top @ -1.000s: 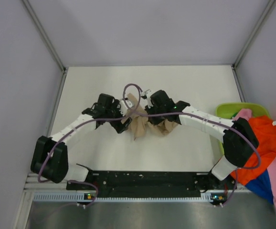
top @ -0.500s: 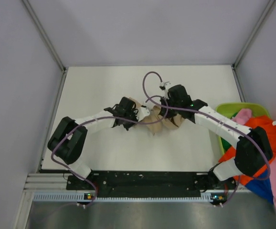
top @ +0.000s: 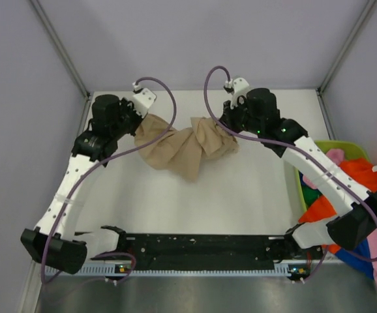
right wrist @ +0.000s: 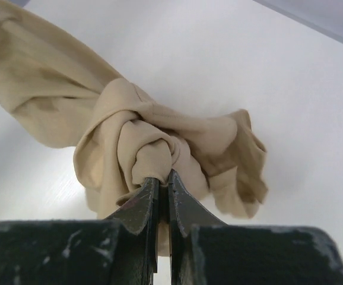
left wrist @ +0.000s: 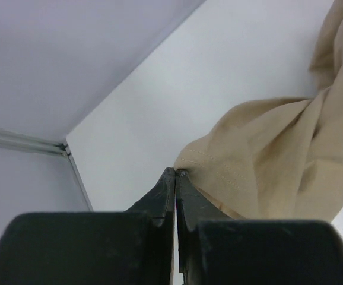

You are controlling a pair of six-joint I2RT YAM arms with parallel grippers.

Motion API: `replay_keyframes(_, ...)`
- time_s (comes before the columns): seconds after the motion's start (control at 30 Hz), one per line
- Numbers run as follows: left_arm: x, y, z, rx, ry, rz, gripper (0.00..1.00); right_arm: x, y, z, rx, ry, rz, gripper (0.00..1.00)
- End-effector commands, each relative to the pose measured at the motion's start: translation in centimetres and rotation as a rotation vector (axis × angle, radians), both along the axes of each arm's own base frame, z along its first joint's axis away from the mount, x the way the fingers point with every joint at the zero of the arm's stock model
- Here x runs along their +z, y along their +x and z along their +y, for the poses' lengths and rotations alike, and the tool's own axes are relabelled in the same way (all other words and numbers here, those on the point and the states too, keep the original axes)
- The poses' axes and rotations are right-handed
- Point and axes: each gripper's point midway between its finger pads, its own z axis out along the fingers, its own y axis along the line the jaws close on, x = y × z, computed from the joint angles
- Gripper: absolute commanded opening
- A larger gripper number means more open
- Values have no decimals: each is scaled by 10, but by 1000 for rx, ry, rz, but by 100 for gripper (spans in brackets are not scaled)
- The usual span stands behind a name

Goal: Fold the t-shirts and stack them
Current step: Flatten out the tshirt

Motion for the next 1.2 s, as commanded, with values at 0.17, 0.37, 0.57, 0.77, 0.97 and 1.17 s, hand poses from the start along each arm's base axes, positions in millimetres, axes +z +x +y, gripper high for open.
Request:
replay_keyframes(0.17, -9, -50, 29, 82, 35, 120, 0, -55, -39, -46, -49, -126, 92, 0)
replay_keyframes(0.37, 8, -46, 54, 206, 38, 62, 0, -153, -34, -80, -266, -160, 336, 1)
replay_keyframes(0.57, 30, -56, 24, 53, -64, 50, 0, -219, 0, -117, -461, -82, 557, 69)
replay_keyframes(0.77, 17, -69, 15, 2, -94, 115, 0, -162, -9, -80, -446, -225, 273, 73)
replay_keyframes(0.97, 14, -64, 16, 19, -97, 122, 0, -150, -43, -60, -462, -216, 203, 77)
replay_keyframes(1.17, 11, -59, 14, 26, -108, 134, 0, -154, -75, -13, -380, -193, 191, 74)
